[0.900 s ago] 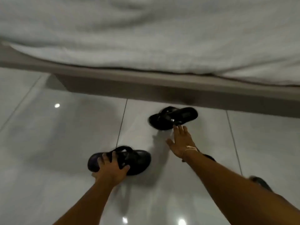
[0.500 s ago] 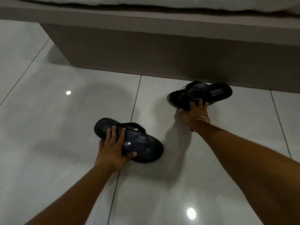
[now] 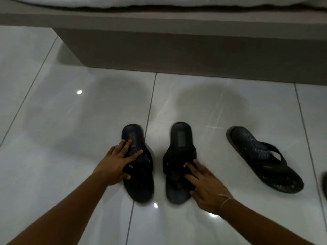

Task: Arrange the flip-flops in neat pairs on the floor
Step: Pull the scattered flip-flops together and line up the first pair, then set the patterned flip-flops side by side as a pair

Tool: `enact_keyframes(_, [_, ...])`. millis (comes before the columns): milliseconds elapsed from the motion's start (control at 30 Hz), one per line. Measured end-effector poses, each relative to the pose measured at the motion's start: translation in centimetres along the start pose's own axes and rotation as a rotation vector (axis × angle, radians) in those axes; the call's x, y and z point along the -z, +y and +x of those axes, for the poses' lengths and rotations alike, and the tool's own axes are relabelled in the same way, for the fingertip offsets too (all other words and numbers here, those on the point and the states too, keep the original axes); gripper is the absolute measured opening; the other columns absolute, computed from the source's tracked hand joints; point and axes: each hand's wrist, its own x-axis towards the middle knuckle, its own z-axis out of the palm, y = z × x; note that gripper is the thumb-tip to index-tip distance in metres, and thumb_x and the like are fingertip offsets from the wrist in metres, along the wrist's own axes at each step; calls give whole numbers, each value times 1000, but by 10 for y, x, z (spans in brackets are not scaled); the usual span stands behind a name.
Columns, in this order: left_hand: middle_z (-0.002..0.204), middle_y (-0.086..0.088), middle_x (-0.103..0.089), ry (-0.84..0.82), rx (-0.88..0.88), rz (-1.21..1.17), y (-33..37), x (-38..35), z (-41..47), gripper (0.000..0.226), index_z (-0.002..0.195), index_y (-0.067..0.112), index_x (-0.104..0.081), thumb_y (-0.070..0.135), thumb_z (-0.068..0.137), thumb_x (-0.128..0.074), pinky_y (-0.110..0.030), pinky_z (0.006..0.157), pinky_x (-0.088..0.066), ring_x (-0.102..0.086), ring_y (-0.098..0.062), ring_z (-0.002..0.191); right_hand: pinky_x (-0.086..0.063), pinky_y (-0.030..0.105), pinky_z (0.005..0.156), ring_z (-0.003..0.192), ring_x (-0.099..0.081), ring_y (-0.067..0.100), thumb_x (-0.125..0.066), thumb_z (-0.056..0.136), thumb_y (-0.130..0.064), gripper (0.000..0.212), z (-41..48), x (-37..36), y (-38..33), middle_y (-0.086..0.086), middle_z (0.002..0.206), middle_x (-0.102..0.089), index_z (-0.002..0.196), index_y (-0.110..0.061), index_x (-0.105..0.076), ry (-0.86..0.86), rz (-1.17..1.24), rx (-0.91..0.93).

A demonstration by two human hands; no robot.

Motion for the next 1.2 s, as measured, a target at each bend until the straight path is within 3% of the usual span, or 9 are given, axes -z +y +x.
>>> enact_keyframes(167, [161,-9,20,26,-125,104,8,-28,-41,116,145,51,16,45,74,-76,-50,121,-9,16,-36,148,-3,44,121,150,5,28,-52,83,-37,65,-1,-33,-67,2,163,-10,144,-24,-36,22,62,23])
enact_keyframes(333, [162,-15,-15,96,-193,203,-15,-45,-67,118,151,40,-17,39,56,-88,-54,113,-31,-18,-40,147,1,50,120,148,15,29,-56,80,-32,69,-11,-59,-118,2,164,0,144,-17,-36,-37,159,-53])
enact_keyframes(467, [163,-15,-9,142,-177,158,-15,-53,-63,115,148,38,-30,28,47,-84,-55,107,-23,-8,-39,149,23,48,112,139,35,22,-60,79,-24,70,-16,-63,-127,2,164,7,142,-13,-34,-28,222,-79])
enact_keyframes(633, [158,-25,-22,376,6,78,47,-11,-48,72,128,15,-59,29,58,-64,-52,118,-10,-7,-40,149,19,49,117,146,22,21,-45,89,-22,70,-67,-38,-86,-2,162,13,151,-24,-15,121,305,-214])
enact_keyframes(733, [153,-27,-32,373,-93,-15,146,29,-5,72,137,13,-50,30,68,-44,-66,108,-32,-22,-46,143,9,39,119,149,5,20,-43,95,-19,66,-133,-5,-6,-10,158,9,153,-26,-12,354,327,-489])
enact_keyframes(933, [164,-12,-2,267,-82,-321,358,93,112,81,153,25,-16,48,87,-57,-58,118,-20,1,-33,150,-24,52,117,138,-32,36,-61,88,-19,60,-293,66,170,18,148,-39,142,-12,-37,507,111,-1191])
enact_keyframes(1000, [164,-10,5,140,-18,-360,404,99,144,92,153,29,-9,63,82,-56,-59,117,-16,8,-33,149,-53,57,90,117,-51,36,-63,88,-31,55,-321,74,197,14,131,-53,137,-18,-41,550,281,-1276])
enact_keyframes(1067, [163,-9,14,20,25,-364,430,91,163,96,153,33,-6,68,79,-57,-59,117,-12,14,-34,148,-60,53,62,109,-53,33,-60,88,-47,56,-323,73,207,5,128,-52,137,-26,-41,572,496,-1255])
enact_keyframes(1200, [163,-7,16,92,-25,-257,419,68,168,97,151,40,-3,60,79,-64,-57,120,-14,13,-33,149,-49,53,91,120,-49,40,-51,87,-62,60,-299,54,207,7,142,-44,131,-21,-49,567,662,-1257])
